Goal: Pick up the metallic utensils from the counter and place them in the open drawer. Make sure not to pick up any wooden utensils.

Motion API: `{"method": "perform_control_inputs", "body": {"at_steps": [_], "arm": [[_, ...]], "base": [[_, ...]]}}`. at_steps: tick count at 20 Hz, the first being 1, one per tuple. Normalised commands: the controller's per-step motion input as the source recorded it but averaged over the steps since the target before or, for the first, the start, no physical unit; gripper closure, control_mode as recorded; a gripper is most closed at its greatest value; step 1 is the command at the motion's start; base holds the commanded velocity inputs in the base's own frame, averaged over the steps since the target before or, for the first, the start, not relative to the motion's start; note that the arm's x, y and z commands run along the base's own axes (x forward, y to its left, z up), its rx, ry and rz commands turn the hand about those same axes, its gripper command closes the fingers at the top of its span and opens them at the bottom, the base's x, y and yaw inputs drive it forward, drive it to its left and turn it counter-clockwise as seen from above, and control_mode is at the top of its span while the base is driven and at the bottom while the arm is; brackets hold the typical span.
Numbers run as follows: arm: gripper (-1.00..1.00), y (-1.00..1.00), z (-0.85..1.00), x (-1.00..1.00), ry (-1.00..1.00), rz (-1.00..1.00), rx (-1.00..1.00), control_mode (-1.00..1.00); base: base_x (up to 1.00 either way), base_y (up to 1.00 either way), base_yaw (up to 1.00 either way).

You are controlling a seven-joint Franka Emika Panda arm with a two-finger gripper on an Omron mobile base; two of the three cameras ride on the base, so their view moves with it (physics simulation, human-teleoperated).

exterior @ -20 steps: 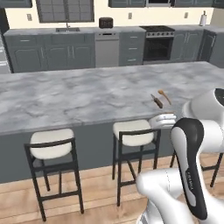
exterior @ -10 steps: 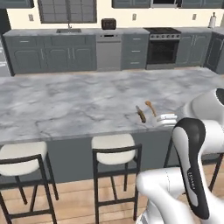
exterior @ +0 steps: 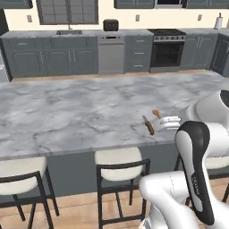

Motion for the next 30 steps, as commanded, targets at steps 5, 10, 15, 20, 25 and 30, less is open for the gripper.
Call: {"method": "perform_control_inputs", "body": {"at_steps": [5, 10, 15, 20, 25, 30], "arm": [[-1.00, 0.00, 0.00, 0.00, 0.00, 0.00, 0.00, 1.00], [-1.00, 0.00, 0.00, 0.00, 0.00, 0.00, 0.00, 1.00], [-1.00, 0.00, 0.00, 0.00, 0.00, 0.00, 0.00, 1.00], [-1.00, 0.00, 0.00, 0.00, 0.00, 0.00, 0.00, 1.00], [-1.00, -0.10, -0.25, 0.55, 0.09, -0.01, 0.00, -1.00], [-1.00, -0.30, -0.39, 0.43, 0.10, -0.08, -0.02, -1.00]], "base": [[0.85, -0.38, 0.00], [0.49, -0.36, -0.01], [0.65, -0.27, 0.00], [0.62, -0.20, 0.00], [0.00, 0.00, 0.00], [0.00, 0.00, 0.00]]}}
